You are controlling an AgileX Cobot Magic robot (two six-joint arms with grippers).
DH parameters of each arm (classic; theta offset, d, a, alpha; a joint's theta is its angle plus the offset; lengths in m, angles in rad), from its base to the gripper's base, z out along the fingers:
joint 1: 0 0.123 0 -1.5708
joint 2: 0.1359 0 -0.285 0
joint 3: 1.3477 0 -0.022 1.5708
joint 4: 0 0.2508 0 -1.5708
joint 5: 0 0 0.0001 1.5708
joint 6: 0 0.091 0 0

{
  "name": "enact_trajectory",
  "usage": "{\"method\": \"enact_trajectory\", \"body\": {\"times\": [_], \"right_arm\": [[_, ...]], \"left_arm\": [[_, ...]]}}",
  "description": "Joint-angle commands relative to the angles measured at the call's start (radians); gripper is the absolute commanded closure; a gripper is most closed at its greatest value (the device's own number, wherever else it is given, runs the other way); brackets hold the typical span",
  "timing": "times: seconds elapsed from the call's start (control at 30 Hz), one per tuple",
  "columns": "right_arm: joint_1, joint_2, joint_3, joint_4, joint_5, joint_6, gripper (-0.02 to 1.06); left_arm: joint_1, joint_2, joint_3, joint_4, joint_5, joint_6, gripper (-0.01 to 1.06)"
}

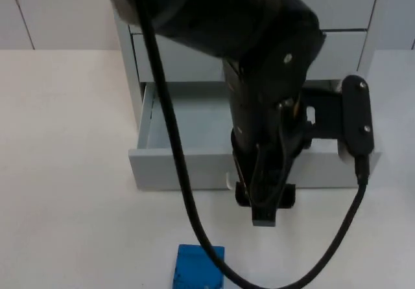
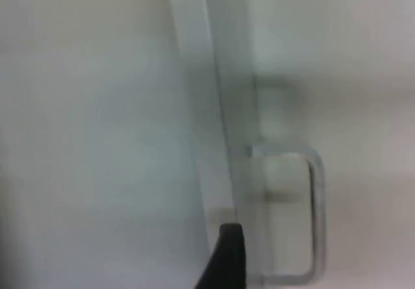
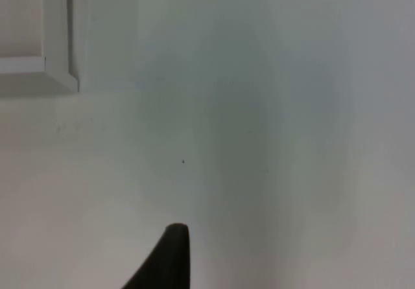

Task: Open the drawer with the left hand, place the block into the drawer with the right hand, then close the drawer with the left hand.

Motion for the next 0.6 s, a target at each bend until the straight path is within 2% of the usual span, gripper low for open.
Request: {"method": "enact_trajectory", "body": {"times": [0.0,0.33,0.43,0.57], "right_arm": [[-0.004,-0.003,0.003,0.005,-0.011,0.000,0.02],[-0.004,-0.003,0.003,0.005,-0.009,0.000,0.02],[-0.004,-0.003,0.003,0.005,-0.007,0.000,0.02],[-0.004,-0.003,0.003,0.005,-0.001,0.000,0.02]], "left_arm": [[-0.001,-0.033,-0.003,-0.062,0.045,-0.015,0.29],[-0.001,-0.149,-0.003,-0.289,0.179,-0.015,0.29],[0.005,-0.173,-0.003,-0.310,0.190,-0.015,0.29],[0.069,-0.206,-0.003,-0.408,0.217,-0.015,0.29]]}}
